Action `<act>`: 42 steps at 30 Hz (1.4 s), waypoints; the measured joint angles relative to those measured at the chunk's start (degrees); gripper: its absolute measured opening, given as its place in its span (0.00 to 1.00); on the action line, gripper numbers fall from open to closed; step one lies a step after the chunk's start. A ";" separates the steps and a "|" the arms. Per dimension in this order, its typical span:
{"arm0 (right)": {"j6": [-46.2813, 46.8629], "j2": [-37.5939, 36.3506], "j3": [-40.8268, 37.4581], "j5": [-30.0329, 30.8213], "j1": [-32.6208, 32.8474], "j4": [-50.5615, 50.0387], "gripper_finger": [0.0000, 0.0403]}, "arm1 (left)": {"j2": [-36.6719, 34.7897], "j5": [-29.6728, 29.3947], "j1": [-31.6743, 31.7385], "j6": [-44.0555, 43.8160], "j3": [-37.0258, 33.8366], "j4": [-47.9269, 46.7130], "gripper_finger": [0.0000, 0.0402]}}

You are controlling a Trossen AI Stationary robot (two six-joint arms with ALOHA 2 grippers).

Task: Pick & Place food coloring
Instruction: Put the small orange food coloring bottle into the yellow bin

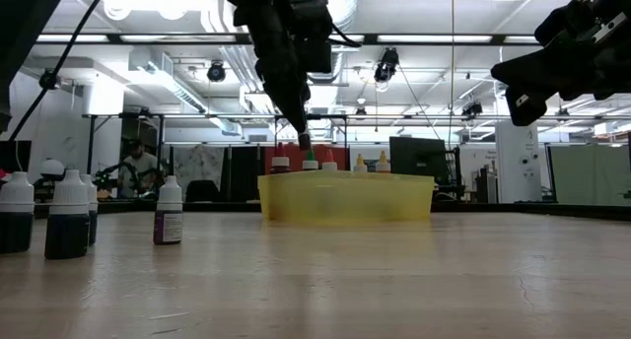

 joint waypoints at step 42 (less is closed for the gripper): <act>0.00 1.25 0.00 0.02 -0.02 -0.01 0.02 | 20.04 -0.02 -0.08 -7.05 33.11 -17.74 0.10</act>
